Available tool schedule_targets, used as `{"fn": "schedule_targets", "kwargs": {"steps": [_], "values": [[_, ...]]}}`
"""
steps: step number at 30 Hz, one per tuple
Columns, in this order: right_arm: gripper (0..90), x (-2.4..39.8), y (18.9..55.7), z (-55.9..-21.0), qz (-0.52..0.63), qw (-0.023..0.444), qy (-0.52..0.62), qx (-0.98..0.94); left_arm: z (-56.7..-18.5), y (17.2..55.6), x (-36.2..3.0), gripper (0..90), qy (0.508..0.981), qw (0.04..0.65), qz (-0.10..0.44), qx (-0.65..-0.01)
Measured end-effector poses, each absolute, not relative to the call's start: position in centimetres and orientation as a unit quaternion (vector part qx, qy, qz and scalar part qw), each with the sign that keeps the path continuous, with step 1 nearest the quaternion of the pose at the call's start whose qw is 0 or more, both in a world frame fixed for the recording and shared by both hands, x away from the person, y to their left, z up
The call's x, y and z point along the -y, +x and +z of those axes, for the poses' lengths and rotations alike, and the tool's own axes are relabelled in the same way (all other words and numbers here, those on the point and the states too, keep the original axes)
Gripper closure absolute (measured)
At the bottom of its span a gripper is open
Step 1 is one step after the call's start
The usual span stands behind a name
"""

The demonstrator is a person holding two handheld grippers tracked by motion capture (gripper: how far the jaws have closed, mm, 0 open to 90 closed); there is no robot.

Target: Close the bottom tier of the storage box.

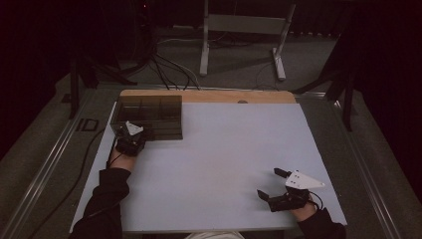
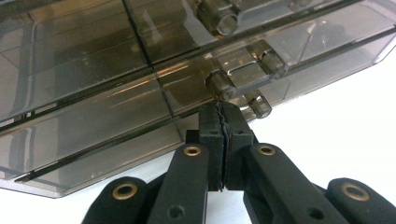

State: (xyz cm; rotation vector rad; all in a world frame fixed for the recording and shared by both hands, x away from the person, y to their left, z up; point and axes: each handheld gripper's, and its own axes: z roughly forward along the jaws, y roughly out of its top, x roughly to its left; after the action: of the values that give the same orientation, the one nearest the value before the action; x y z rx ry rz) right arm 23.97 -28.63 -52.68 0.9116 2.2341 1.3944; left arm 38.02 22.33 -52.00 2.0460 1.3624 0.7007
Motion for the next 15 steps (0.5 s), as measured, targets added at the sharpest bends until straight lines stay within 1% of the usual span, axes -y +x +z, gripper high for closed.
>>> {"fn": "schedule_targets", "kwargs": {"steps": [4,12,13,15], "values": [[0.1,28.7,24.0,-52.7,0.493,0.177,0.322,-0.789,-51.5,37.6,-22.5,90.0,0.763,0.297,0.262,-0.511],[0.1,28.7,23.9,-52.6,0.494,0.179,0.323,-0.787,-51.5,36.7,-22.5,90.0,0.77,0.293,0.253,-0.507],[0.1,28.8,23.8,-52.6,0.493,0.179,0.323,-0.788,-51.5,36.6,-22.4,86.9,0.772,0.293,0.25,-0.506],[0.1,28.9,23.9,-52.6,0.494,0.179,0.324,-0.787,-51.3,36.3,-22.3,85.6,0.773,0.293,0.251,-0.503]]}}
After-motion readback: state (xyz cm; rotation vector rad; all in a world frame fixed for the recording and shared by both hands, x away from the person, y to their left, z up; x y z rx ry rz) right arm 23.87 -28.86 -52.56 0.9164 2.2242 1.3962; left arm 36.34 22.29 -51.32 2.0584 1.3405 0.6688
